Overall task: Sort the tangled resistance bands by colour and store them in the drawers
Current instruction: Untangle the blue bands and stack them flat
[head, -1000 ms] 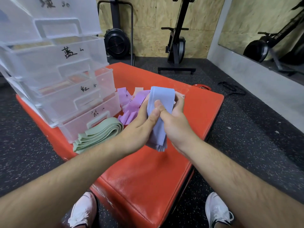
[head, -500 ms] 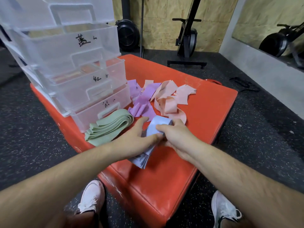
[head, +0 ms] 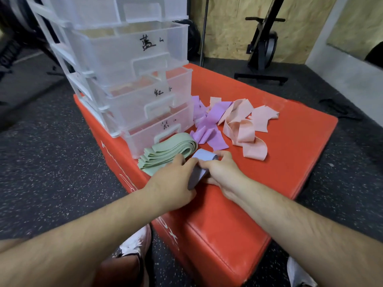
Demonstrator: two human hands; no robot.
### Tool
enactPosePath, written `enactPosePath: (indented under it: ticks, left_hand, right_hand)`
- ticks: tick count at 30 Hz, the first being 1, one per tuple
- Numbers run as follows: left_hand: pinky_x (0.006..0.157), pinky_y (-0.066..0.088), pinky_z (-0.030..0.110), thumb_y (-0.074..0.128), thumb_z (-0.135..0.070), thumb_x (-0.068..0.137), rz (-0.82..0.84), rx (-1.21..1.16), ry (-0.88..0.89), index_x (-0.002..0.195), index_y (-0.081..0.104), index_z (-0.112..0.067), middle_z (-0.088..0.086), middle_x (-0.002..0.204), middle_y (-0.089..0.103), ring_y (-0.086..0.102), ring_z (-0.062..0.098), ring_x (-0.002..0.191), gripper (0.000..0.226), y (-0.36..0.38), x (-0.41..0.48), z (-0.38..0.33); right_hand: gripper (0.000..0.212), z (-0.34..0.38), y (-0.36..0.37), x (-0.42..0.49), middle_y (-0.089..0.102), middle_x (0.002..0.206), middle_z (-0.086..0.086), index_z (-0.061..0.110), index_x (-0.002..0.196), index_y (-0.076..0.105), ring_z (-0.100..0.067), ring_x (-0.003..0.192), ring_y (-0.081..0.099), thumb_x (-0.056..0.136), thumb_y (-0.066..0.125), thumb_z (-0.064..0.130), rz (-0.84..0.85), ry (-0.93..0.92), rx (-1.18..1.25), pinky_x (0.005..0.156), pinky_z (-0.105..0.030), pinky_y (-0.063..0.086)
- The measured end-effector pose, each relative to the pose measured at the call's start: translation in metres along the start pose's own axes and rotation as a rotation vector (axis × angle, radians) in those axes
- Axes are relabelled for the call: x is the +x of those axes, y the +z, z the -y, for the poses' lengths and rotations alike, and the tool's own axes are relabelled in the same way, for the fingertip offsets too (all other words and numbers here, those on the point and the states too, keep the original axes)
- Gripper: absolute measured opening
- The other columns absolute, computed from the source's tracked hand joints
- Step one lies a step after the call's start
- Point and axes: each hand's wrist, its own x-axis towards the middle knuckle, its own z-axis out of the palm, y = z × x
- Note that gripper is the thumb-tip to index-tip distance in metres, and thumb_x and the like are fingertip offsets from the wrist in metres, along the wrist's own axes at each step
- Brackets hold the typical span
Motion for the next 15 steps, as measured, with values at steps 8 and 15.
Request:
enactPosePath:
  ticks: [8, 15]
  left_hand:
    - [0.084, 0.042, 0.041, 0.058, -0.052, 0.080, -0.252, 0.341, 0.144, 0.112, 0.062, -0.021, 0.007, 0.119, 0.054, 0.052, 0.031, 0.104, 0.044, 0.013, 0.006, 0.017]
    - [0.092, 0.036, 0.038, 0.029, -0.077, 0.083, -0.185, 0.232, 0.107, 0.116, 0.060, -0.029, -0.005, 0.109, 0.051, 0.046, 0.022, 0.106, 0.066, 0.004, 0.007, 0.013]
  right_hand:
    - [0.051, -0.005, 0.001, 0.011, 0.061, 0.108, -0.003, 0.022, 0.119, 0.041, -0.017, 0.092, 0.065, 0.083, 0.077, 0.017, -0.051, -0.125, -0.332, 0.085, -0.037, 0.057]
    - [0.067, 0.010, -0.005, 0.014, 0.043, 0.135, -0.006, 0.025, 0.131, 0.046, -0.028, 0.132, 0.036, 0.072, 0.070, 0.047, -0.166, -0.206, -0.905, 0.108, -0.036, 0.033]
